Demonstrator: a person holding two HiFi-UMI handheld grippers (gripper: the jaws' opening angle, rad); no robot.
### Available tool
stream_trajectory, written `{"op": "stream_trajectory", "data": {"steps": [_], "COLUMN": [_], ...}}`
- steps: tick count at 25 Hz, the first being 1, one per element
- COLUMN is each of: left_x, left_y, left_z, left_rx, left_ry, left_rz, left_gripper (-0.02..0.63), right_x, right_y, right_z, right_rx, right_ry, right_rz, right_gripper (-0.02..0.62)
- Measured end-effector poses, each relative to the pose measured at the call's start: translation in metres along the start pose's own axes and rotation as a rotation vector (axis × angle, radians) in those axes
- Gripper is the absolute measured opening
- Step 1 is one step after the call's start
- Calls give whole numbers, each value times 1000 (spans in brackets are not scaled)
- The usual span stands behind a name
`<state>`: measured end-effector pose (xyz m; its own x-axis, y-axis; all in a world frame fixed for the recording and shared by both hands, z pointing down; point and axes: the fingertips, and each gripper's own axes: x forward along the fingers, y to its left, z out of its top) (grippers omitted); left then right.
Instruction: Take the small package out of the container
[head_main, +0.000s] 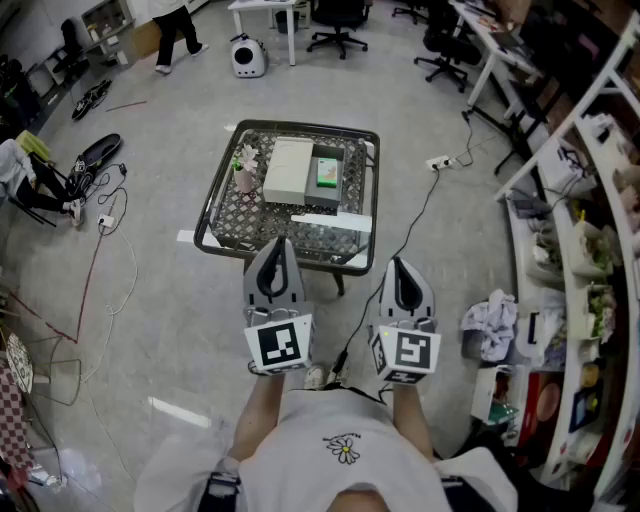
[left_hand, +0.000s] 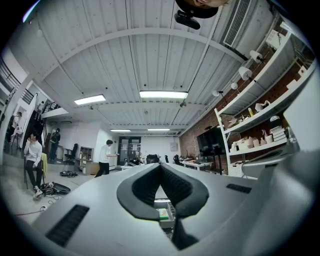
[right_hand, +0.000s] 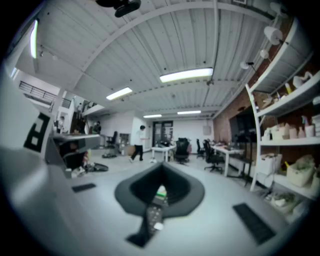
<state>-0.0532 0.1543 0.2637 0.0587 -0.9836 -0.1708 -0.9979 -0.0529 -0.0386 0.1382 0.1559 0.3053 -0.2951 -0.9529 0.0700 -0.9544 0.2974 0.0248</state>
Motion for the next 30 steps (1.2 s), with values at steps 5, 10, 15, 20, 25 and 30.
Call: {"op": "stream_trajectory", "data": {"steps": [5,10,15,20,25,30], "left_x": [-5,-9,-4,2,1,2], "left_y": [-9,-19,-24,-37,-43,-50], "left_z": [-4,-2,2,-4,1,11], "left_rx": [1,-4,-16,11,36,50], "left_ry": [12,18,25,17,22,9], "left_rz": [-9,-16,-8,-17,5,23], "left_gripper": [21,21,22,21,21,22], "right_x": [-7,-13,-9,-7,0,6], "right_y": [-3,-6,-11,-22,-30,-36], "right_z": [-6,-5,-2,-6,-17,-12], "right_rx": [-9,-3,-34,-86,-79,-20], "right_ry": [23,17,-4,12,53,18], "right_rz": [2,6,10,11,29,51], "right_gripper": [31,31,31,31,31,31]}}
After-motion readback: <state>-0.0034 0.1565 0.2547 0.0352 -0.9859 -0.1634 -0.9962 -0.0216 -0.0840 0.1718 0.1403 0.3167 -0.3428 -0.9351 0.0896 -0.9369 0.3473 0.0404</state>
